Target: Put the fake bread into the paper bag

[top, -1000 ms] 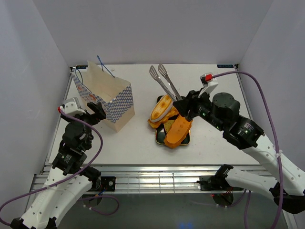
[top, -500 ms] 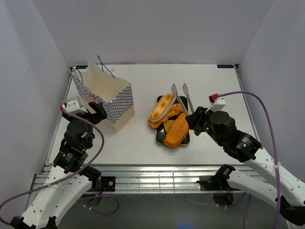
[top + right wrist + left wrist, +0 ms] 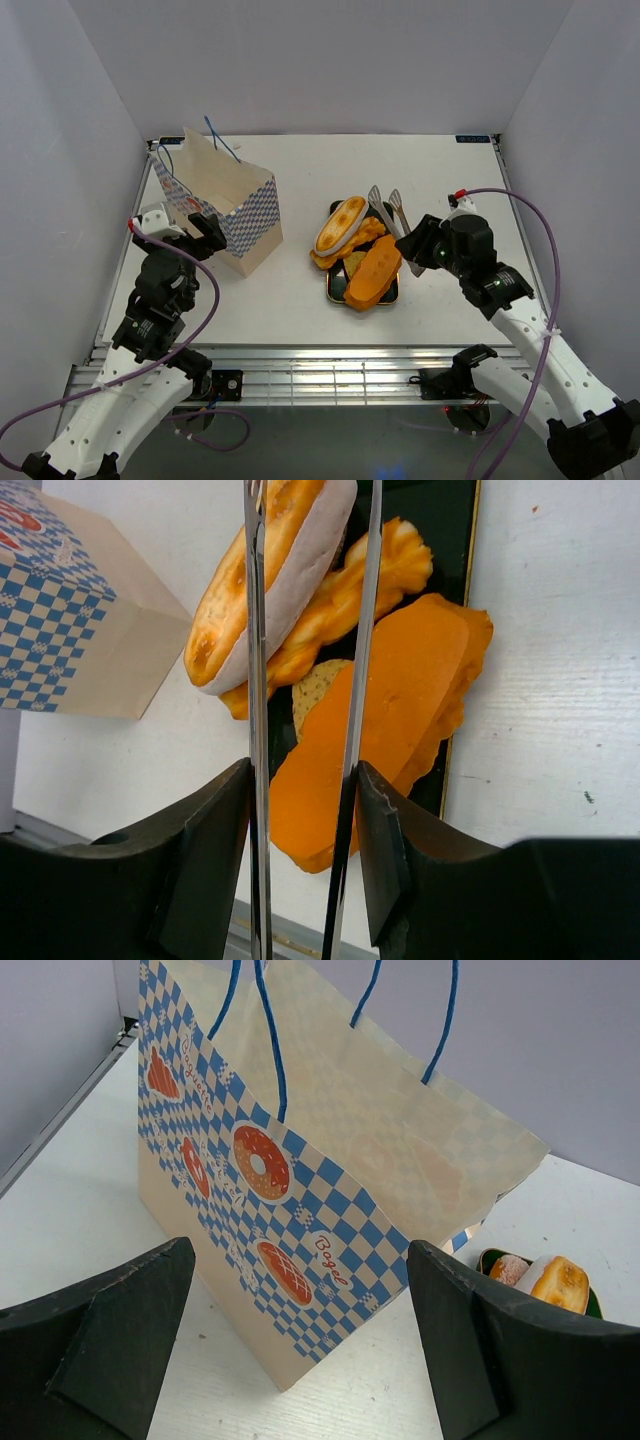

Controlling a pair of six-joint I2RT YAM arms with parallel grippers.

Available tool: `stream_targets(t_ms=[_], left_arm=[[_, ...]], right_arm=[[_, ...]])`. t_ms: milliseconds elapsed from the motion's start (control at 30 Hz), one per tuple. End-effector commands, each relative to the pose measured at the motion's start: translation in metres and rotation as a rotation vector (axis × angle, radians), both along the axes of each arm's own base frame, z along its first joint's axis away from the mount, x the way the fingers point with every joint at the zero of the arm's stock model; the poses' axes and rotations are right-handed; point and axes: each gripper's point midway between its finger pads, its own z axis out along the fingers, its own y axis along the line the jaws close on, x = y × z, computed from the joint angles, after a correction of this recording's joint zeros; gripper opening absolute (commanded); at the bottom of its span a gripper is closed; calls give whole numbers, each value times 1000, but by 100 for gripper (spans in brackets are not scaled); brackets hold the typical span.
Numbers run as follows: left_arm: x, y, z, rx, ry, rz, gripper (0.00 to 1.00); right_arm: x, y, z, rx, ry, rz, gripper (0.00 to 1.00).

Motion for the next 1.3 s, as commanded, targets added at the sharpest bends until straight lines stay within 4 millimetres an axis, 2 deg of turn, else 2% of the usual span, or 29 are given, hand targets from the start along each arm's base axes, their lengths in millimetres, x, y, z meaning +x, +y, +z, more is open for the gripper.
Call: stream_targets(t_ms=[0, 200, 367, 800, 1033, 1267], left_arm=[[1, -6, 3, -1, -6, -30, 98], [0, -8, 3, -5, -5, -40, 98], [1, -12, 2, -4, 2, -57, 97], [0, -12, 3, -6, -3, -59, 98], [0, -13, 3, -6, -3, -62, 98], [1, -14, 3, -7, -2, -65, 98]], right_arm=[[4, 21, 20, 173, -38, 117, 50], [13, 17, 16, 274, -33, 93, 51], [17, 22, 10, 325, 2, 114, 51], [32, 7, -10, 348, 64, -7, 52], [32, 10, -23, 363, 114, -9, 53], [35, 17, -26, 410, 115, 16, 53]])
